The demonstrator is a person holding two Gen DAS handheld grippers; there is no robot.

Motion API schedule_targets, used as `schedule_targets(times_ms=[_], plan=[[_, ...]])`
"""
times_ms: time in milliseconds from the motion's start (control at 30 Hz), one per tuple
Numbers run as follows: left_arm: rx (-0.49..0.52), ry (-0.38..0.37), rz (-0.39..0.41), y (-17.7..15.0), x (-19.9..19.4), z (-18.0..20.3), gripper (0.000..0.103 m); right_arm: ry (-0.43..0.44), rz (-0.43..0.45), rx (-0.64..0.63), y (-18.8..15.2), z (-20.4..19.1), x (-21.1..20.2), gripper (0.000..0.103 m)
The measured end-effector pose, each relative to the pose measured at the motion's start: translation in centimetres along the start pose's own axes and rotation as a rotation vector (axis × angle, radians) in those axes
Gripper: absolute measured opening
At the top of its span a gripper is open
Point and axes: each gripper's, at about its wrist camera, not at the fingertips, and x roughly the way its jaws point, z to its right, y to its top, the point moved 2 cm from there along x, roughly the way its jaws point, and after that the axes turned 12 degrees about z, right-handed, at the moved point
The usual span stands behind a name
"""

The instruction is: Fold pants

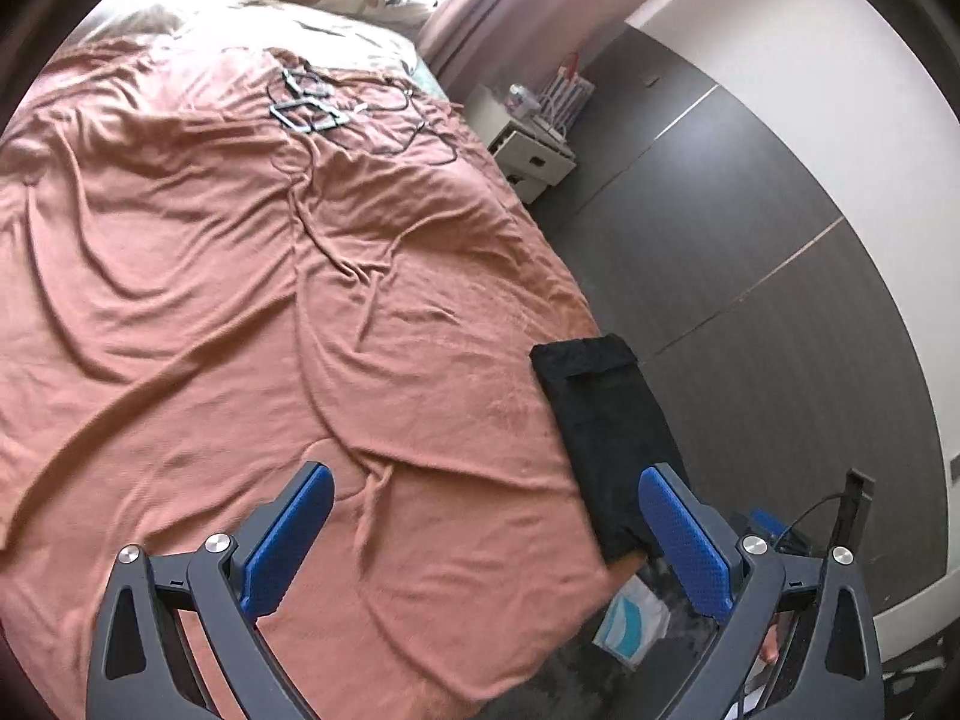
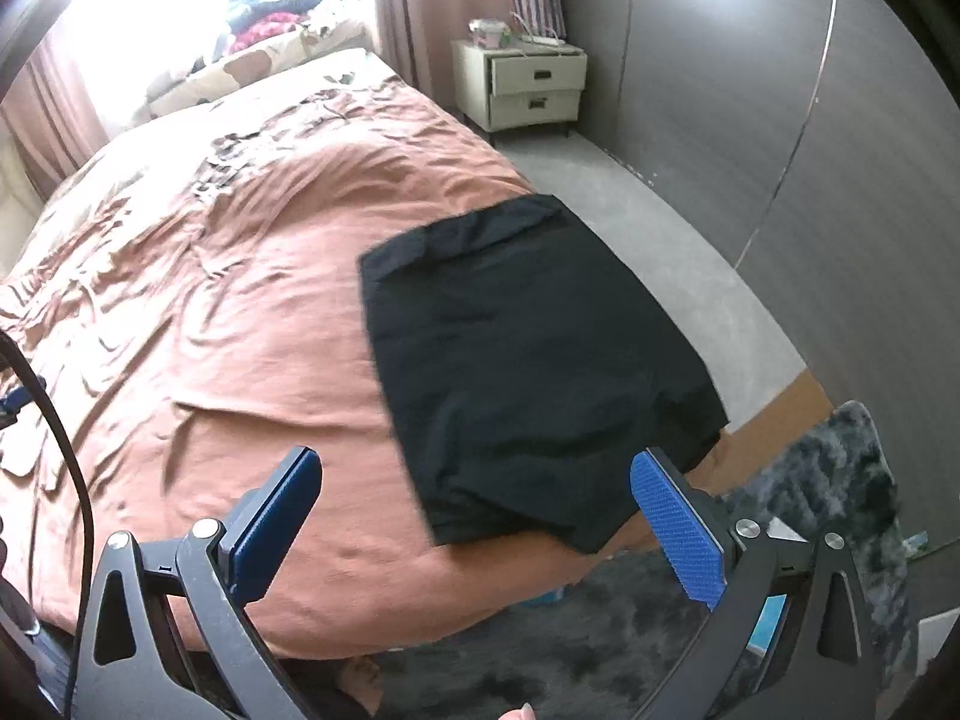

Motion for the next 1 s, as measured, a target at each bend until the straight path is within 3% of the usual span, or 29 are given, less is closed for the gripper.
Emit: schedule_targets(times_ms=[467, 1000], plan=[[0.120, -0.019, 0.112, -0.6, -12.8, 0.0, 0.103, 0.027, 0.099, -0.047, -1.8, -7.1, -9.3, 0.103], [0.240, 0.001, 0.231, -4.8, -24.1, 0.9, 0.103, 0.075, 0.210, -0.041, -6.3, -10.5, -17.4, 0.103]])
